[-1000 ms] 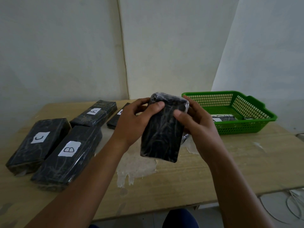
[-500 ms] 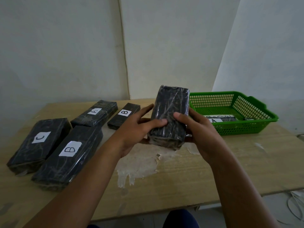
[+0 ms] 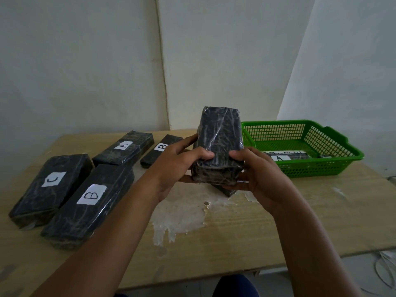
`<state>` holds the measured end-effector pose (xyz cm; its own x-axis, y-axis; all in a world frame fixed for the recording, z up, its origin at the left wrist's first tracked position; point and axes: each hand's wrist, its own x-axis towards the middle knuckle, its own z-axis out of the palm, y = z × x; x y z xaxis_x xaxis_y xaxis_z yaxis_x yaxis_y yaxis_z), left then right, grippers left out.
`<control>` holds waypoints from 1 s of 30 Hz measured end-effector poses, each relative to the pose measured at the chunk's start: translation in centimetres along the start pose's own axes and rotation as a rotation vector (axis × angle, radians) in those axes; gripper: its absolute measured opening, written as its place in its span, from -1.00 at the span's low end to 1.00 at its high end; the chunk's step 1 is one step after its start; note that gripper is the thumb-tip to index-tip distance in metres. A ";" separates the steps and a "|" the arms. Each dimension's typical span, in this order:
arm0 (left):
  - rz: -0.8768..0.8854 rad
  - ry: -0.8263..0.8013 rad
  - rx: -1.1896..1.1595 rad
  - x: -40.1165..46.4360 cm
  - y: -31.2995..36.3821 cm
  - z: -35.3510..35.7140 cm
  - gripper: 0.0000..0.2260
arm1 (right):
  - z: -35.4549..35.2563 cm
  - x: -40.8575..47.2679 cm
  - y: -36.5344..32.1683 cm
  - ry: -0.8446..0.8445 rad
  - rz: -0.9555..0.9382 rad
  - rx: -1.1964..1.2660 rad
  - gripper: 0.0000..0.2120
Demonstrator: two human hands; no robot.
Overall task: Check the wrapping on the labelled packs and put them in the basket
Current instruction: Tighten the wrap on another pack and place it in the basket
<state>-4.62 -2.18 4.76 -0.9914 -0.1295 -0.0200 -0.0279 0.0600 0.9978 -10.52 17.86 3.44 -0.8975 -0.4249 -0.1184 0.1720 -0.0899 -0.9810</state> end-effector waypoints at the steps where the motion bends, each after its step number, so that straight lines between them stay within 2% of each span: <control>1: -0.005 0.003 -0.005 0.0 0.0 0.1 -0.57 | 0.1 0.0 0.0 0.010 0.001 -0.001 -0.69; 8: -0.007 0.033 0.019 0.1 0.0 0.2 -0.67 | 0.2 -0.2 -0.3 0.013 -0.003 0.000 -0.74; 12: -0.031 0.070 0.002 -0.1 0.2 0.6 -0.67 | 0.7 -0.4 -0.2 0.030 -0.010 -0.047 -0.70; 14: -0.042 0.125 -0.022 -0.2 0.3 0.7 -0.72 | 1.1 -0.4 0.2 0.089 -0.067 -0.137 -0.54; 16: -0.046 0.194 -0.023 -0.2 0.3 0.8 -0.74 | 1.4 -0.5 0.9 0.112 -0.252 -0.285 -0.28; 18: -0.060 0.214 -0.033 -0.1 0.5 0.7 -0.66 | 1.2 -0.7 1.6 0.016 -0.474 -0.464 -0.09; 20: -0.054 0.197 -0.022 -0.1 0.7 0.6 -0.56 | 1.2 -0.8 2.1 -0.076 -0.561 -0.640 0.08; 21: -0.042 0.189 -0.008 -0.1 0.8 0.5 -0.52 | 1.3 -0.7 2.2 -0.054 -0.588 -0.723 0.13; 23: -0.027 0.194 -0.028 0.0 1.1 0.4 -0.46 | 1.4 -0.3 2.3 0.106 -0.660 -0.820 0.07; 25: -0.017 0.198 -0.107 0.0 1.0 0.3 -0.50 | 1.4 0.0 2.2 0.254 -0.675 -0.735 -0.02; 28: 0.071 0.214 -0.089 0.1 0.5 0.3 -0.62 | 0.9 0.3 1.7 0.355 -0.530 -0.324 -0.33; 30: 0.148 0.231 -0.010 0.3 0.0 0.3 -0.46 | 0.4 0.8 1.5 0.361 -0.381 -0.058 -0.54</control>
<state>-4.91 -1.92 4.72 -0.9290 -0.3425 0.1402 0.1178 0.0854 0.9894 -10.77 16.99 1.94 -0.9764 -0.0335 0.2133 -0.2078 -0.1232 -0.9704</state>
